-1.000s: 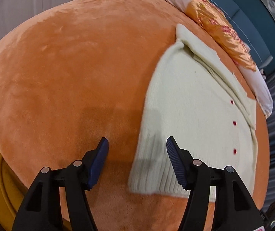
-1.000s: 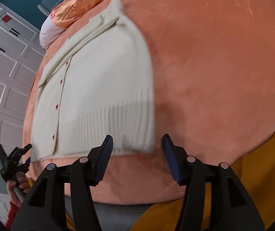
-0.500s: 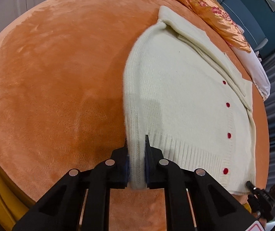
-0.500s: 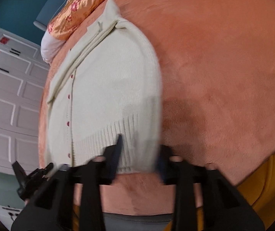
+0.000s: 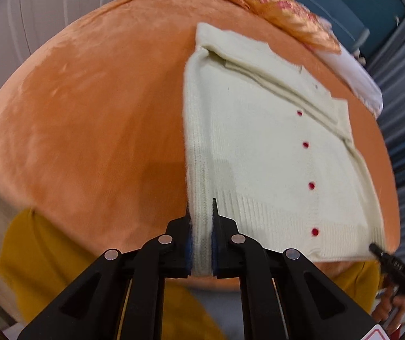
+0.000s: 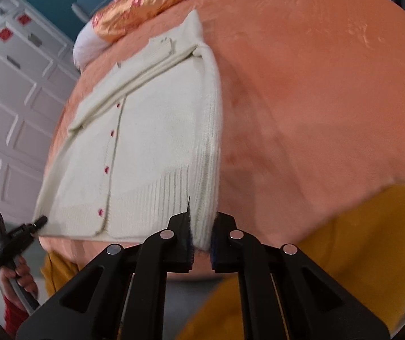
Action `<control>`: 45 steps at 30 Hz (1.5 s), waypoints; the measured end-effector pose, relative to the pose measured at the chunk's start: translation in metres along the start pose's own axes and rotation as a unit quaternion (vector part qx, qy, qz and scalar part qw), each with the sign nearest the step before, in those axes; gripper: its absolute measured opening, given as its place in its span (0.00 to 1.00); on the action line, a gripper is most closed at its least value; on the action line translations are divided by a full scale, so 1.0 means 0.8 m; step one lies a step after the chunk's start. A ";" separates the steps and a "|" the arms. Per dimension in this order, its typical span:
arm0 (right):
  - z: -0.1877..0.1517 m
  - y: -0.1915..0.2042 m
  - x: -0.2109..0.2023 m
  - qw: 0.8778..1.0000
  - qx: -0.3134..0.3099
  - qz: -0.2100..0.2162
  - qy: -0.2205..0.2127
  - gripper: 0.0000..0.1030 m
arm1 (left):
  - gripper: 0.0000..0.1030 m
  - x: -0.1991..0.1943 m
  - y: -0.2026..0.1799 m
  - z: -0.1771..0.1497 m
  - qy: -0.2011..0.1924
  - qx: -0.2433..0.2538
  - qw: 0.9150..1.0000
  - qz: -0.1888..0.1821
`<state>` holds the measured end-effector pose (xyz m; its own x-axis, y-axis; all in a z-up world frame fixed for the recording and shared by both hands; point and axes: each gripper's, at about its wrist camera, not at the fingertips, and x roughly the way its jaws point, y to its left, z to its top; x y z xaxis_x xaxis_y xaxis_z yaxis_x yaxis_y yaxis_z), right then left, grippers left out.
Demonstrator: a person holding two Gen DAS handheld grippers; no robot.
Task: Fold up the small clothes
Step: 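Grasp the ribbed hem with both grippers, fold it up to the collar, release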
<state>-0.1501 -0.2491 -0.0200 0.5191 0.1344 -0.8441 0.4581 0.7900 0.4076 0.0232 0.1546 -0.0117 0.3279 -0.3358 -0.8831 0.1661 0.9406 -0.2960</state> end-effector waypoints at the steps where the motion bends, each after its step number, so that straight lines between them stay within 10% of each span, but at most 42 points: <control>1: -0.010 -0.002 -0.005 1.000 -0.008 -0.005 0.009 0.06 | 0.06 -0.005 0.003 -0.014 0.009 0.003 1.000 0.002; 13: -0.143 -0.018 -0.088 0.990 -0.048 -0.033 0.128 0.06 | 0.06 -0.070 0.018 -0.146 0.105 0.001 0.994 0.011; 20: -0.059 -0.008 -0.119 0.999 -0.033 0.004 0.018 0.06 | 0.06 -0.109 -0.004 -0.037 -0.022 -0.017 0.999 -0.043; 31: 0.097 0.027 -0.094 0.980 -0.027 0.041 -0.194 0.06 | 0.06 -0.092 -0.061 0.119 -0.204 -0.008 0.978 -0.050; 45: 0.194 0.048 0.005 0.972 0.024 0.046 -0.230 0.06 | 0.06 0.025 -0.057 0.206 -0.186 -0.031 0.982 0.007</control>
<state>-0.0187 -0.3110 0.0461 0.8220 -0.0861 -0.5630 0.4211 0.7573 0.4991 0.1751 0.0972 0.0441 0.6492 -0.3064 -0.6962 0.1057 0.9427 -0.3163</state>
